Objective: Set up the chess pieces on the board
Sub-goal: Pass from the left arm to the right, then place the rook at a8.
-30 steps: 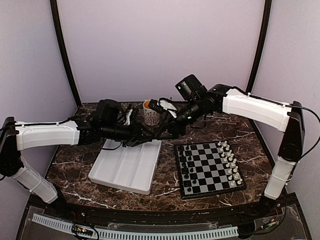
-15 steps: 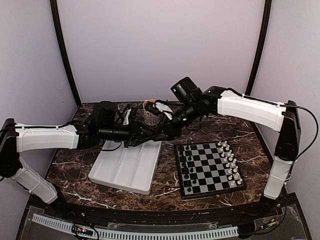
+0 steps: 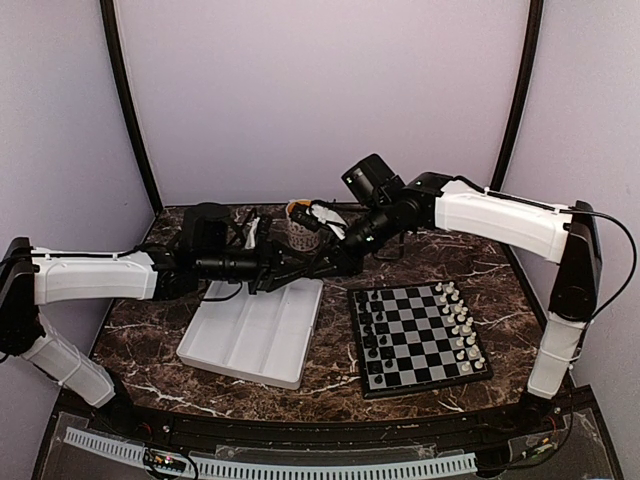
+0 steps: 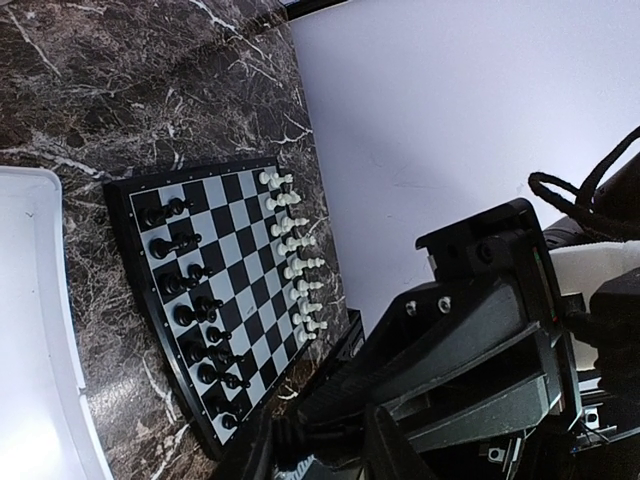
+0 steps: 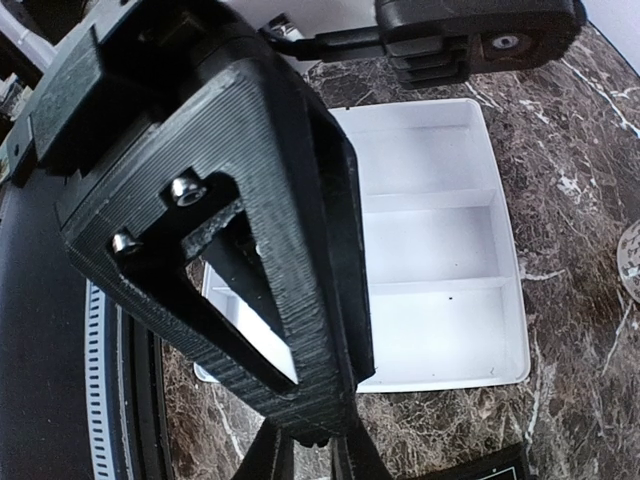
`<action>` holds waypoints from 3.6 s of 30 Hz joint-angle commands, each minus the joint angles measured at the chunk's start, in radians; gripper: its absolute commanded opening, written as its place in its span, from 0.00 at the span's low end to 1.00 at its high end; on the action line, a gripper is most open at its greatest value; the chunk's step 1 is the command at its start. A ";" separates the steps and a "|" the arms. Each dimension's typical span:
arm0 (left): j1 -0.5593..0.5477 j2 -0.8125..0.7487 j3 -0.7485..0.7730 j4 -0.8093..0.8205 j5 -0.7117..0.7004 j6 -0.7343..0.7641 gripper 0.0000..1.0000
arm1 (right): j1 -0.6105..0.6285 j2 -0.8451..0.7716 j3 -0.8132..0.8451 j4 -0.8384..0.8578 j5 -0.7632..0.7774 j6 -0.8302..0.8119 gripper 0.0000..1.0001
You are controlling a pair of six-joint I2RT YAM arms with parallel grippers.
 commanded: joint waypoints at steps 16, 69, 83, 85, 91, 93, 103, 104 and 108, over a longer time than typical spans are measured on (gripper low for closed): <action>0.012 -0.079 0.026 -0.093 -0.027 0.091 0.96 | 0.004 -0.054 -0.038 0.049 0.035 -0.027 0.06; 0.055 -0.040 0.301 -0.769 -0.557 0.680 0.99 | 0.029 -0.431 -0.596 -0.141 0.255 -0.376 0.08; 0.055 -0.056 0.289 -0.778 -0.549 0.676 0.99 | 0.194 -0.287 -0.577 -0.106 0.347 -0.342 0.08; 0.055 -0.063 0.283 -0.776 -0.547 0.673 0.99 | 0.208 -0.263 -0.557 -0.113 0.367 -0.341 0.08; 0.055 -0.084 0.256 -0.766 -0.547 0.667 0.99 | 0.240 -0.209 -0.525 -0.133 0.394 -0.334 0.08; 0.054 -0.087 0.249 -0.763 -0.543 0.666 0.99 | 0.246 -0.201 -0.521 -0.137 0.397 -0.334 0.08; 0.055 -0.087 0.236 -0.755 -0.531 0.665 0.99 | 0.268 -0.163 -0.506 -0.177 0.412 -0.339 0.08; 0.055 -0.087 0.236 -0.755 -0.531 0.665 0.99 | 0.269 -0.161 -0.507 -0.179 0.416 -0.342 0.08; 0.054 -0.088 0.232 -0.749 -0.525 0.662 0.99 | 0.270 -0.149 -0.505 -0.199 0.432 -0.346 0.08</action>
